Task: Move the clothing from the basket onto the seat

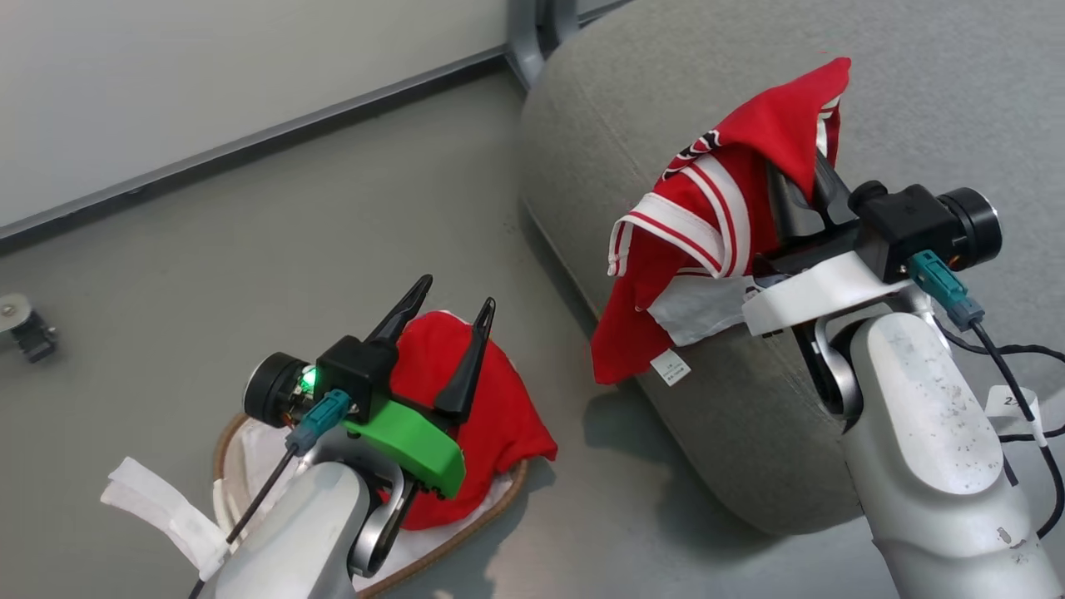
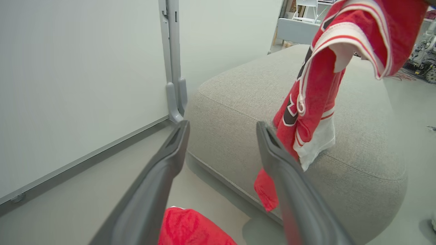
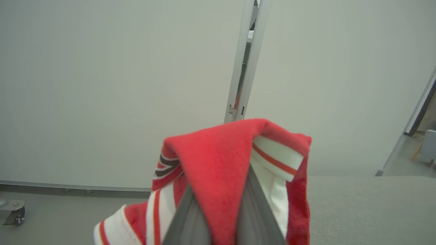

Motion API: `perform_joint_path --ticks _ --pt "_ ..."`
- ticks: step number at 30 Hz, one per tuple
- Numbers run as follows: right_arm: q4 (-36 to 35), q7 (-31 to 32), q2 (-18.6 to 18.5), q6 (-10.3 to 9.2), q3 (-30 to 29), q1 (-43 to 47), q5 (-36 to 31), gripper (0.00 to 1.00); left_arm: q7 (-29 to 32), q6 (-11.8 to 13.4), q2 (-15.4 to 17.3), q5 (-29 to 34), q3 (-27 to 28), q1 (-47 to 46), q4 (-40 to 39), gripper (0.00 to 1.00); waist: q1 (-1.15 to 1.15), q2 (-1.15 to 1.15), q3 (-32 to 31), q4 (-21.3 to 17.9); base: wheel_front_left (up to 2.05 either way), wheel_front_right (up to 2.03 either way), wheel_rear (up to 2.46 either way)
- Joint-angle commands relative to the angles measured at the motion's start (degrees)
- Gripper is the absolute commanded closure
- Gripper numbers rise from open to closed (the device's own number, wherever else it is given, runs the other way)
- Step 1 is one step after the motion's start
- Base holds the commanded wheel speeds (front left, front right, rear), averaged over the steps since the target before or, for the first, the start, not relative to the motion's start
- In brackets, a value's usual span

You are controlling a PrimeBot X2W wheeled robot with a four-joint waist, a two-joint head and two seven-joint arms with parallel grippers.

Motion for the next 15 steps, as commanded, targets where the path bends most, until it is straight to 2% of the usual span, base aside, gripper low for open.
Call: perform_joint_path --ticks 1,7,10,15 --pt "-0.3 0.0 -0.1 -0.08 -0.4 0.4 0.3 1.00 0.1 -0.1 0.5 0.3 -0.2 -0.9 -0.2 0.00 0.00 0.00 3.7 -5.5 0.00 0.00 0.00" --pt "1.0 0.0 -0.1 -0.08 -1.7 -1.4 -0.8 1.00 0.4 0.0 0.6 1.1 -1.1 -1.7 -1.4 0.00 0.00 0.00 5.2 -5.7 0.00 0.00 0.00" --pt "2.4 0.0 -0.8 -0.08 -2.6 -3.8 -1.6 1.00 0.3 -0.3 0.4 1.7 -1.8 -2.2 -2.1 0.00 0.00 0.00 6.3 -4.1 0.00 0.00 0.00" --pt "4.9 0.0 -5.2 -0.08 -5.5 -11.5 -2.7 1.00 0.8 -0.7 0.1 2.7 -3.4 -3.1 -3.4 0.00 0.00 0.00 8.9 0.7 0.00 0.00 0.00"
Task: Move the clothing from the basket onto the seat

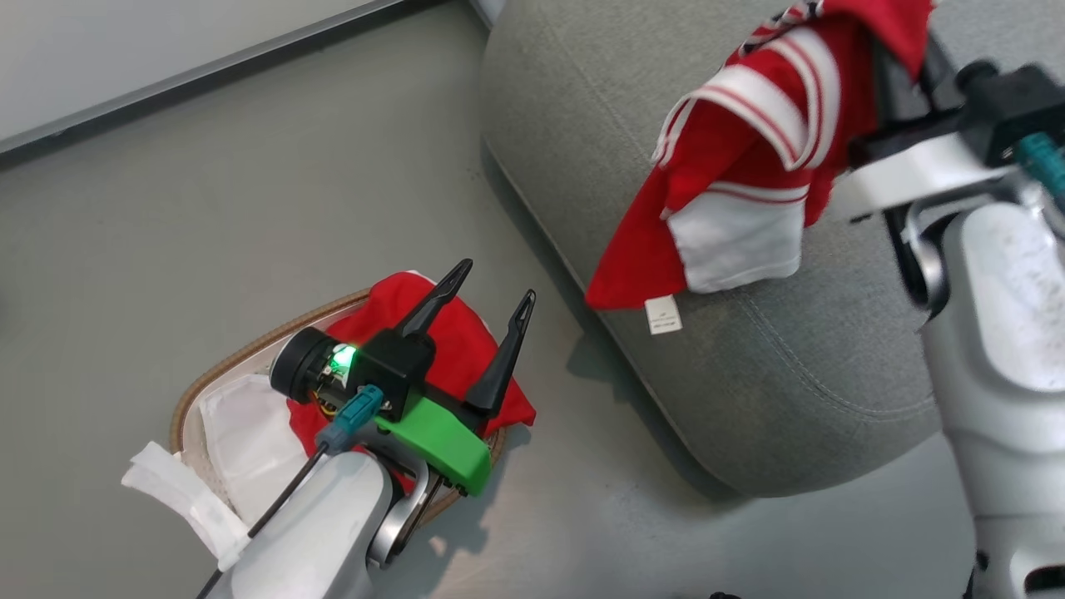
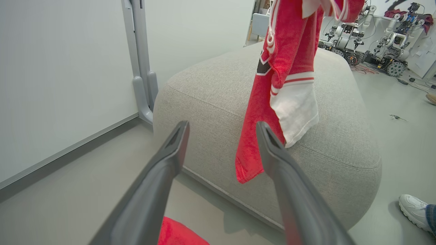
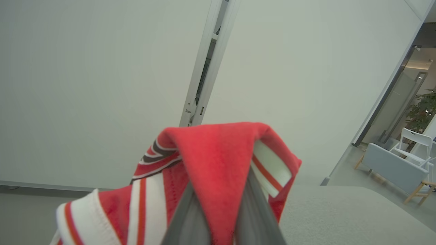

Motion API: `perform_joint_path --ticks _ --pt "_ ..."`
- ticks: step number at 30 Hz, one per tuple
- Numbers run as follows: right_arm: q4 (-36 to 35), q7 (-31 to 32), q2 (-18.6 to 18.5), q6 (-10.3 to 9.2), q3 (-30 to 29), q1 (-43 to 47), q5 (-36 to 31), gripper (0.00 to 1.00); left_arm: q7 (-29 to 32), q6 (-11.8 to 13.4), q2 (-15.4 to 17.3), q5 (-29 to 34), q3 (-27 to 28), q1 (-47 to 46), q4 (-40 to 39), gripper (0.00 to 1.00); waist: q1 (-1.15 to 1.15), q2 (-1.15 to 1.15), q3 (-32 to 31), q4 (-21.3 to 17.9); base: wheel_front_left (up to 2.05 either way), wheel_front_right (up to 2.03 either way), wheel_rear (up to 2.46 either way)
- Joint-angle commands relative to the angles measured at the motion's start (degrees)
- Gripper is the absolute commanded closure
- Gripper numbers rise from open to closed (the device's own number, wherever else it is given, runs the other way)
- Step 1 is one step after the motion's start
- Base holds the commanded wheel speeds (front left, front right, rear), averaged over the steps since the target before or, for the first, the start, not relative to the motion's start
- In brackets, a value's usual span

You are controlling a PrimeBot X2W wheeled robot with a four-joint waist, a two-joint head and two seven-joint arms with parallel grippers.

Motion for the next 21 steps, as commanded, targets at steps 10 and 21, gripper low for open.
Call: perform_joint_path --ticks 10,21 --pt "9.4 1.0 -13.5 -0.09 -6.8 -20.2 -4.6 1.00 0.8 0.0 -0.5 1.7 -2.1 -2.9 -2.6 0.00 0.00 0.00 8.5 14.8 0.00 0.00 0.00" --pt "19.8 4.5 -21.0 -0.08 -19.1 -25.9 -9.0 1.00 0.5 0.4 -0.9 2.8 -2.8 -5.4 -4.6 0.00 0.00 0.00 16.8 21.6 0.00 0.00 0.00"
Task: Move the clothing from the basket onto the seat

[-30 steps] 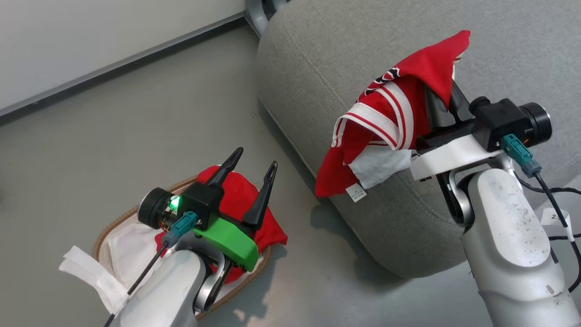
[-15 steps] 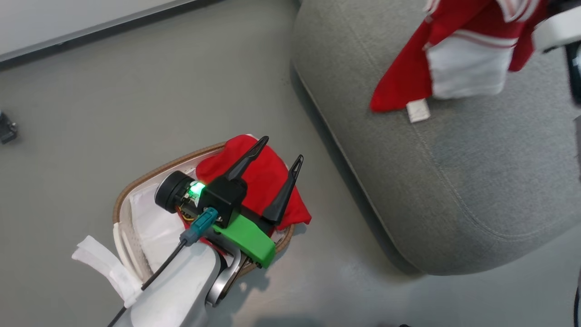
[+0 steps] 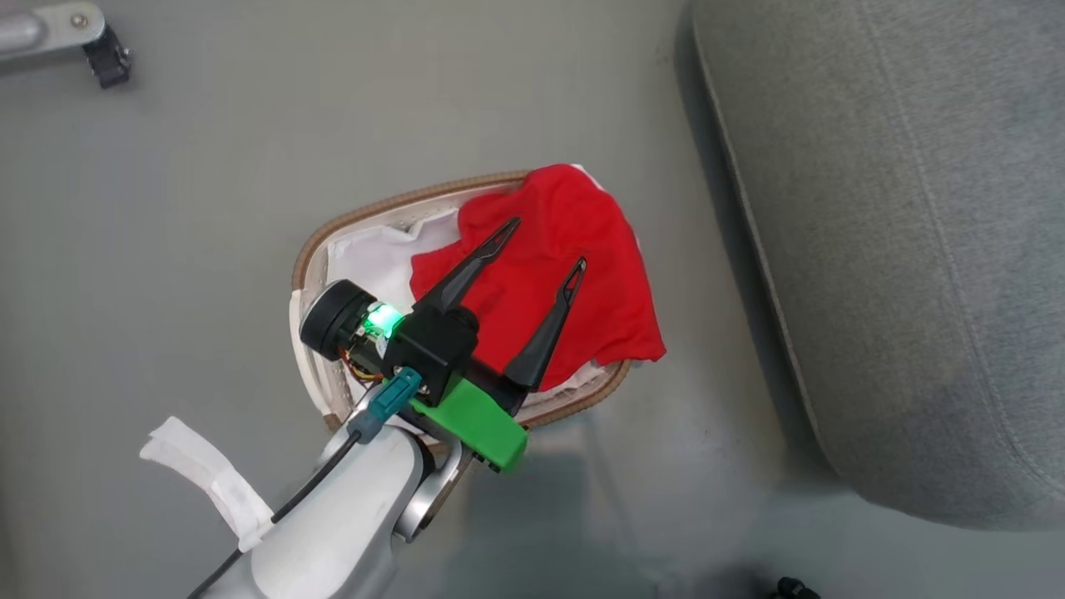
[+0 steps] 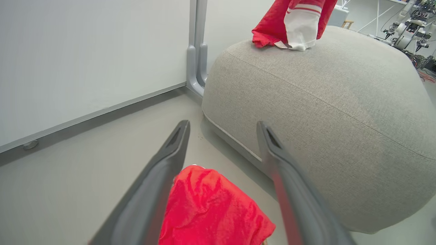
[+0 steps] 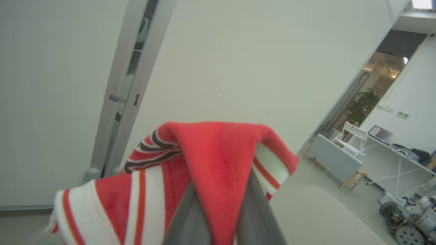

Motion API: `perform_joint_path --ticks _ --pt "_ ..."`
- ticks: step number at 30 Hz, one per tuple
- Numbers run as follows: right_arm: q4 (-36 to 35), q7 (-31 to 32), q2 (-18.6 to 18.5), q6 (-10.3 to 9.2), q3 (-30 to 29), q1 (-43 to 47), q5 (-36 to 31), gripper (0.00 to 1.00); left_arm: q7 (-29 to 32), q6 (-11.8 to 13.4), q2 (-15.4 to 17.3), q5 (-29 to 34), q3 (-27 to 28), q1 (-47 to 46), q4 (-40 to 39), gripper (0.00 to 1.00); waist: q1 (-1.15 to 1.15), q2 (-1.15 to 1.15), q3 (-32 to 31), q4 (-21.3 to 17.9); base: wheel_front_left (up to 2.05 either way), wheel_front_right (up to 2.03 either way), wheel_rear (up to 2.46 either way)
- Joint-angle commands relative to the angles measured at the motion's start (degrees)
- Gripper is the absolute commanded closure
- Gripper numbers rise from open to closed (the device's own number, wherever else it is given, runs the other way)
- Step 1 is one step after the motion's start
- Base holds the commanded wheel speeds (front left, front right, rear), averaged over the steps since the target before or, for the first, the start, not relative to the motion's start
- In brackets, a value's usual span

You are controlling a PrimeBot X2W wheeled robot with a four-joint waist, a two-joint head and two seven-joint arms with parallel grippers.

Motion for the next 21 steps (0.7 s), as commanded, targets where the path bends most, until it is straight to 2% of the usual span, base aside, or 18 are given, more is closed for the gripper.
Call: perform_joint_path --ticks 1,7,14,15,16,17,21 --pt "2.0 -0.3 -0.3 -0.08 -1.9 2.1 -0.5 1.00 -0.2 0.4 0.1 0.3 0.2 -1.4 -0.2 0.00 -0.01 0.00 5.7 4.7 0.00 0.00 0.00" --pt "9.1 -1.9 2.4 -0.08 -6.3 7.5 -3.4 1.00 -0.6 0.9 0.9 0.3 0.7 -1.8 -0.3 0.00 -0.01 0.00 7.7 4.2 0.00 0.00 0.00" --pt "14.5 -3.5 5.5 -0.08 -8.1 10.1 -2.8 1.00 0.3 1.3 2.3 0.0 1.1 -2.0 -0.4 0.00 -0.01 0.00 7.5 1.5 0.00 0.00 0.00" --pt "15.0 -3.6 5.9 -0.08 -8.2 10.2 -2.6 0.74 0.2 1.3 2.4 -0.1 1.1 -2.0 -0.4 0.00 -0.01 0.00 7.3 1.2 0.00 0.00 0.00" --pt "15.5 -3.8 6.5 -0.08 -8.1 10.4 -2.2 0.40 0.3 1.3 2.5 -0.2 1.1 -1.9 -0.3 0.00 -0.01 0.00 7.0 0.7 0.00 0.00 0.00" --pt "15.8 -4.1 6.7 -0.08 -8.0 10.5 -1.8 0.00 0.4 1.4 2.5 -0.4 1.1 -1.8 -0.3 0.00 -0.01 0.00 6.7 0.4 0.00 0.00 0.00" --pt "15.8 -4.6 7.4 -0.08 -7.4 12.8 -0.3 0.00 0.2 1.5 2.5 -1.0 1.2 -1.3 0.0 0.00 -0.01 0.00 5.0 -0.7 0.00 0.00 0.00"
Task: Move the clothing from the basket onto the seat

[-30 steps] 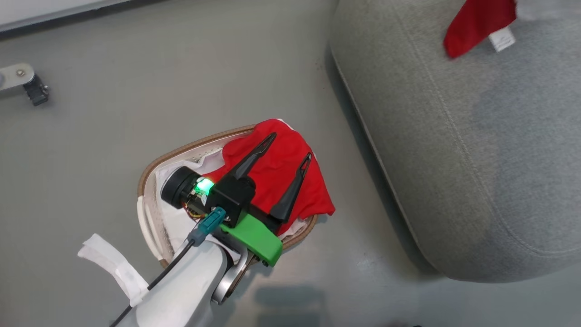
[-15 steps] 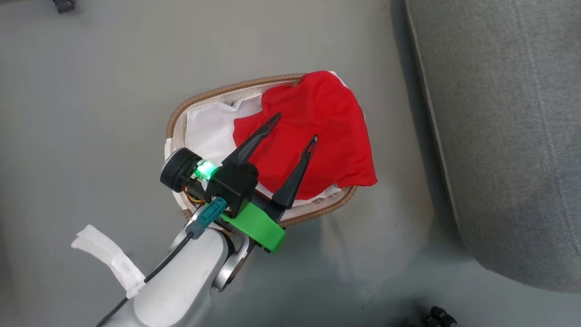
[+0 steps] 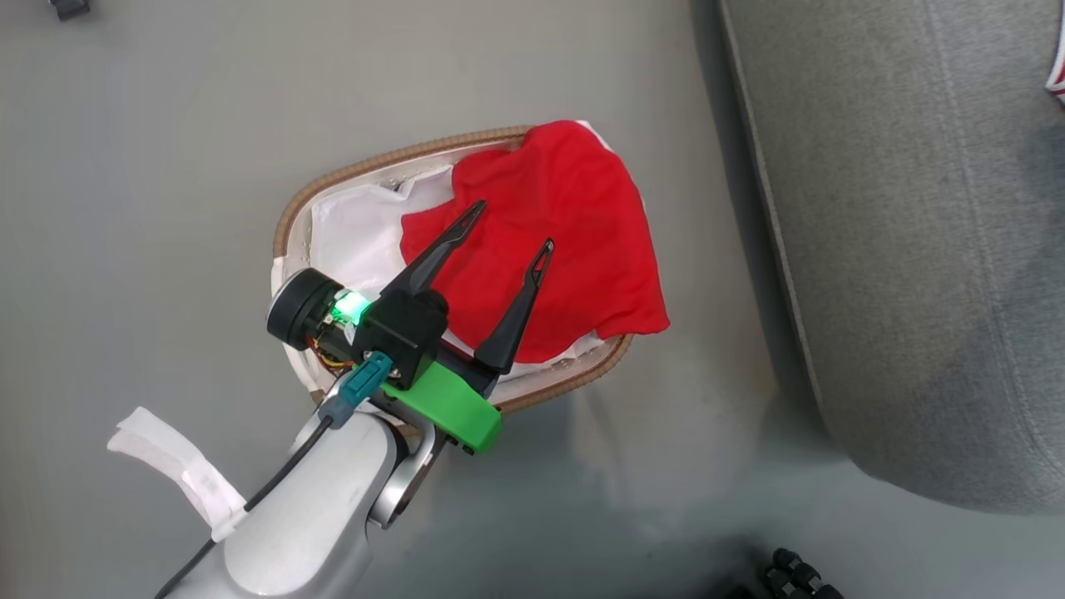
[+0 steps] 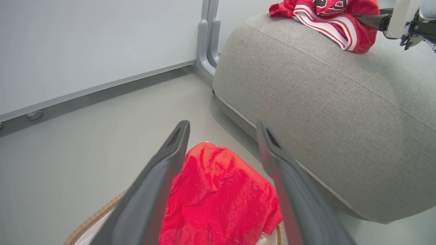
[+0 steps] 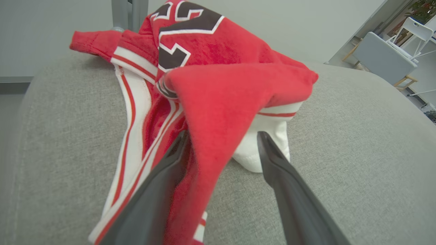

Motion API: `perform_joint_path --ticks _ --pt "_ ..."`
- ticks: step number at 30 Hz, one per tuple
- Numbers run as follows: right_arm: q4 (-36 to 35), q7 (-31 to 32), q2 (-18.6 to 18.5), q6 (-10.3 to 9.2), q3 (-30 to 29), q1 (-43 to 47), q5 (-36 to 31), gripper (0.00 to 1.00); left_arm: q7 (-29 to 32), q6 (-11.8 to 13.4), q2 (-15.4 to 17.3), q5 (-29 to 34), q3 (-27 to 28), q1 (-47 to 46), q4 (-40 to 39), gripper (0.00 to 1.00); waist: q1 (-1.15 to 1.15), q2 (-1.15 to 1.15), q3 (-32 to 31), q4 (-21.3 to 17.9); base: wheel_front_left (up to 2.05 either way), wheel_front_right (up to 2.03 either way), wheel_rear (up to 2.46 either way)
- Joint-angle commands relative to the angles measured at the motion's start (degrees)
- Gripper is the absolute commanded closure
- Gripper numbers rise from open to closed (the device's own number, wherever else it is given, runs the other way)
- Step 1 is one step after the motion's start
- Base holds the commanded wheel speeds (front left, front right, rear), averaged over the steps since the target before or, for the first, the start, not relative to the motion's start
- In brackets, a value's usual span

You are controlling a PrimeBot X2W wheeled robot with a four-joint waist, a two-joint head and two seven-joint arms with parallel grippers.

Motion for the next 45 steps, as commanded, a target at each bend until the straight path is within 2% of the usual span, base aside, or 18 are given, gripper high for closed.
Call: perform_joint_path --ticks 1,10,17,22,26,32,40,45 --pt "-0.4 -0.4 -0.1 -0.08 0.5 2.5 0.3 0.00 -0.4 0.2 0.3 -0.7 0.2 0.0 0.3 0.00 -0.01 0.00 -1.9 -1.2 0.00 0.00 0.00" --pt "-7.5 -0.5 2.0 -0.08 4.8 11.3 3.9 0.00 -2.5 1.0 -0.3 -3.7 2.7 2.3 2.2 0.00 -0.01 0.00 -8.8 -2.0 0.00 0.00 0.00" --pt "-11.4 -0.5 0.3 -0.08 10.1 12.5 6.3 0.00 -4.2 1.9 -1.1 -5.9 5.9 5.4 4.4 0.00 -0.01 0.00 -16.1 -0.1 0.00 0.00 0.00" --pt "-14.0 -0.4 1.2 -0.08 14.7 13.3 8.4 0.00 -4.6 3.1 -1.2 -6.7 9.6 9.2 5.0 0.00 -0.01 0.00 -20.6 1.8 0.00 0.00 0.00" --pt "-16.1 -0.4 3.1 -0.08 18.2 15.4 10.2 0.00 -4.6 4.1 -1.7 -6.1 14.5 13.3 3.5 0.00 -0.01 0.00 -23.2 3.7 0.00 0.00 0.00" --pt "-21.1 -0.4 6.9 -0.08 21.5 21.0 12.8 0.00 -4.6 4.3 -3.1 -5.0 22.9 20.0 1.7 0.00 -0.01 0.00 -26.1 6.0 0.00 0.00 0.00" --pt "-30.2 -0.4 14.7 -0.08 24.4 33.0 13.7 0.00 -4.5 2.3 -6.4 -1.8 31.4 28.4 0.8 0.00 -0.01 0.00 -29.5 7.7 0.00 0.00 0.00" --pt "-34.3 -0.4 17.0 -0.08 24.1 39.8 13.2 0.00 -4.5 1.3 -8.3 -0.2 34.8 31.9 0.5 0.00 -0.01 0.00 -30.9 8.3 0.00 0.00 0.00"
